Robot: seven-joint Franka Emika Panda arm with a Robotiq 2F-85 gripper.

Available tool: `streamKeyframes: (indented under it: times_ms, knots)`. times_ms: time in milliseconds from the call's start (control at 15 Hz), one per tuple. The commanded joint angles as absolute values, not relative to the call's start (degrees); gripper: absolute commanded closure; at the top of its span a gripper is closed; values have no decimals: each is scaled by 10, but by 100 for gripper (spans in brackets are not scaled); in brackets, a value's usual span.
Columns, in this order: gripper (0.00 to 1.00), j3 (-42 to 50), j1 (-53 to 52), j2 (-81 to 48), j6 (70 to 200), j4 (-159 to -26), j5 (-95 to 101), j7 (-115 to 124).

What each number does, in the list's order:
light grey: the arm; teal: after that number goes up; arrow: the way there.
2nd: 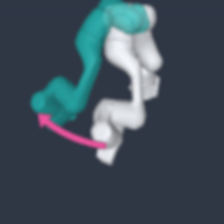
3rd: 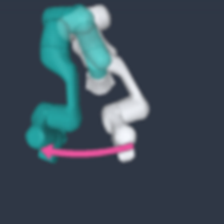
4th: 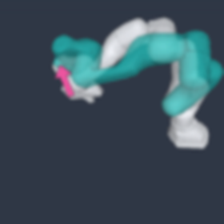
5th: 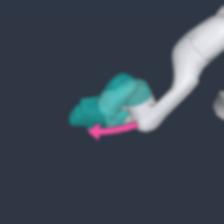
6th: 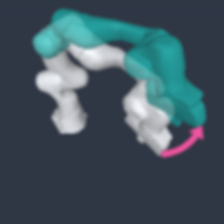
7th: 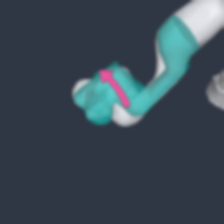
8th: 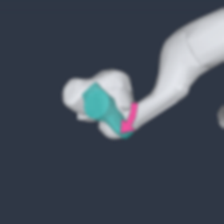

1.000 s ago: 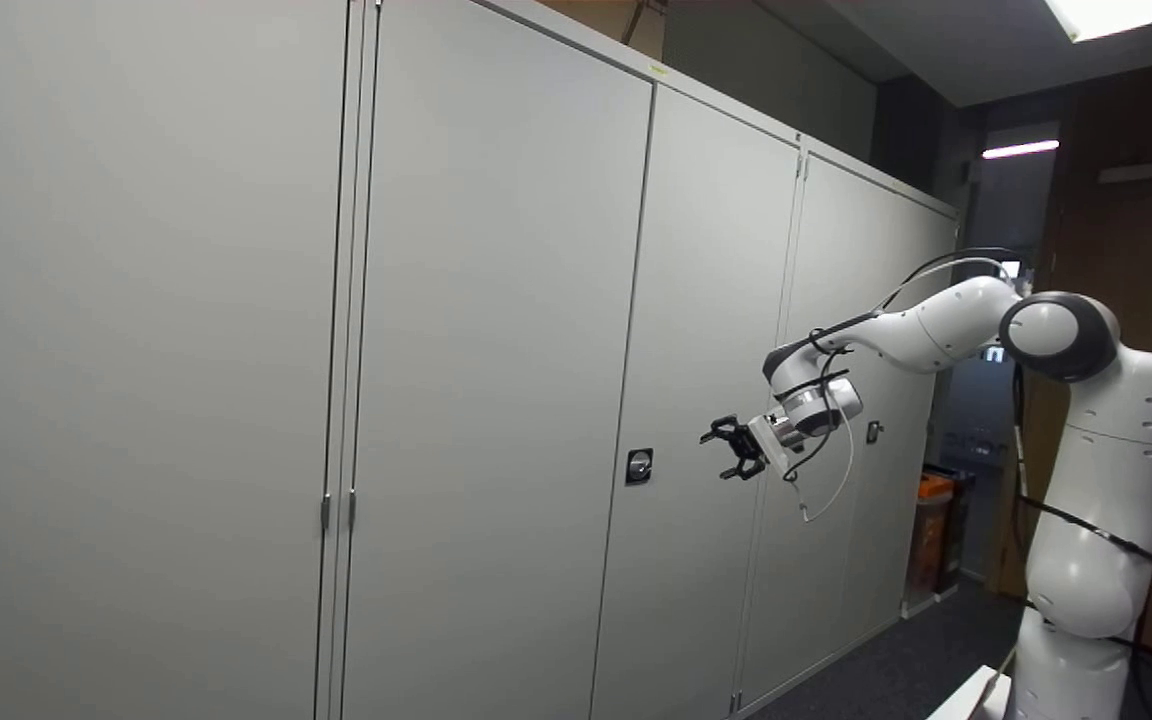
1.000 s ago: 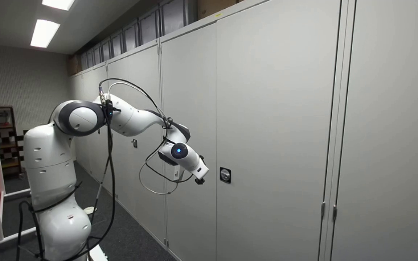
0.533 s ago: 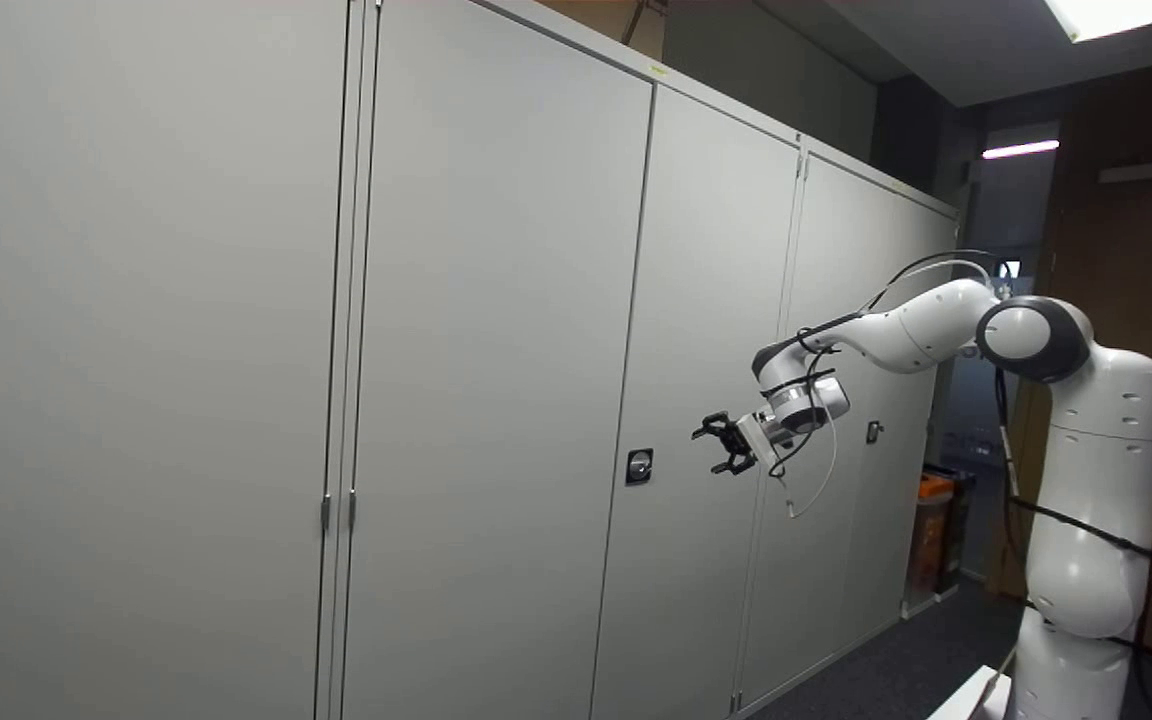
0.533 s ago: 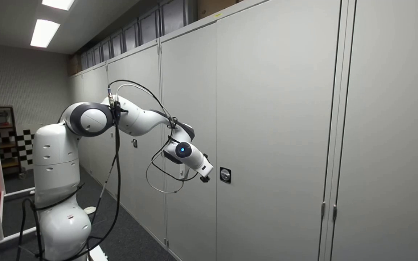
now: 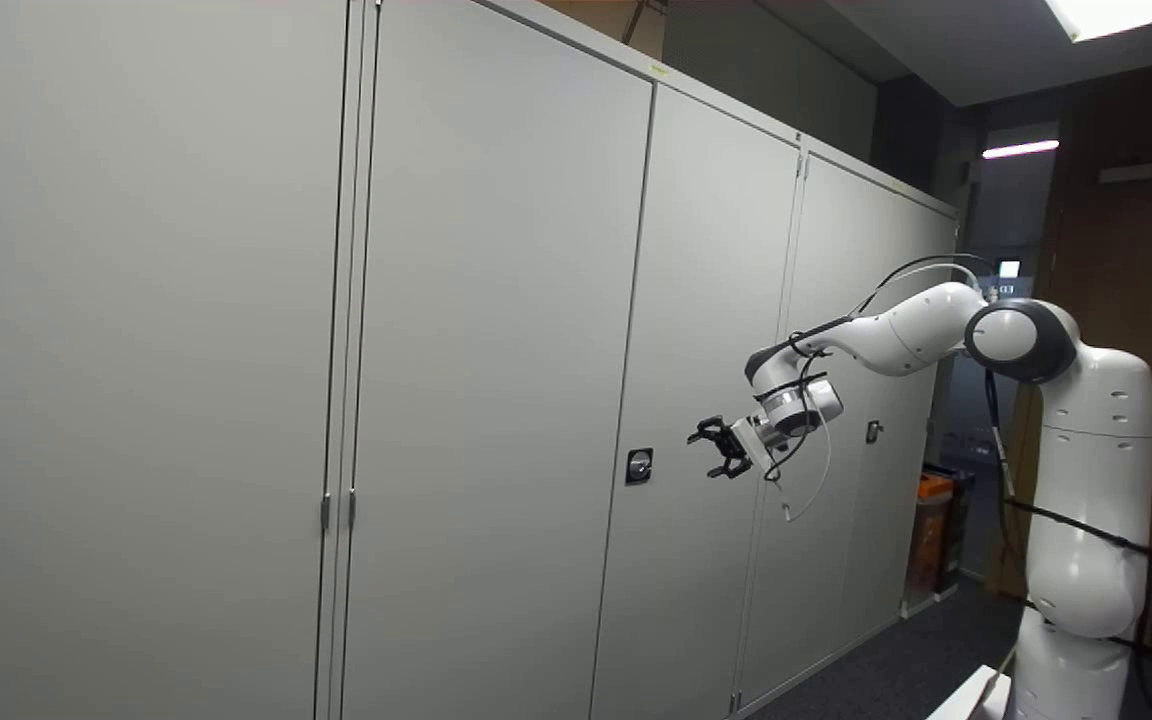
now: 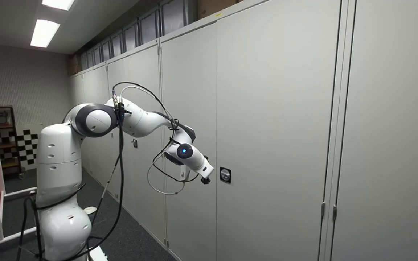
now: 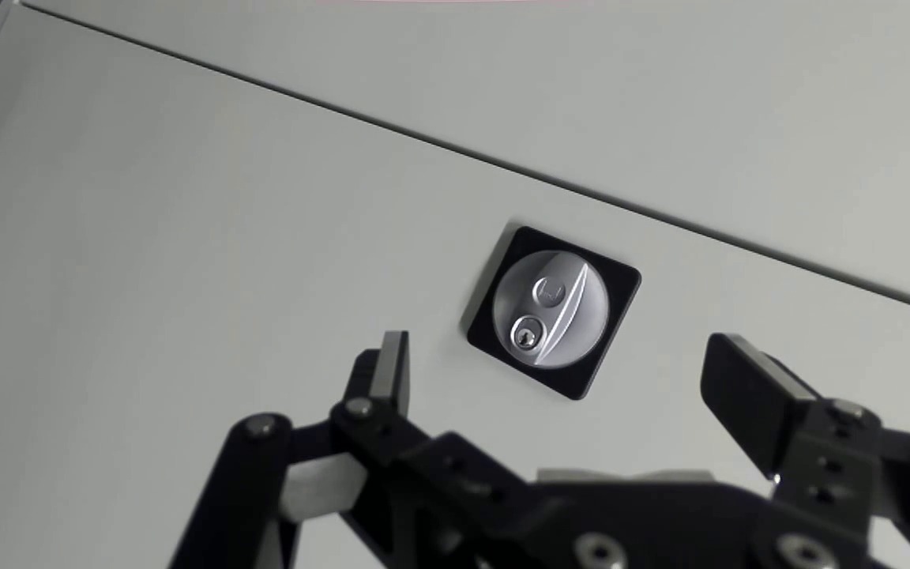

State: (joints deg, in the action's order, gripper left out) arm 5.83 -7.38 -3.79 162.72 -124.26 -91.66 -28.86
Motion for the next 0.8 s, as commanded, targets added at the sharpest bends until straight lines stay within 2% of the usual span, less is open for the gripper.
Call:
streamKeyframes:
  times_ms: [0,733]
  knots:
    - [0,58,-74,-38,1627,-1242,-917,-289]
    - [0,74,-73,-62,1628,-1186,-1331,-618]
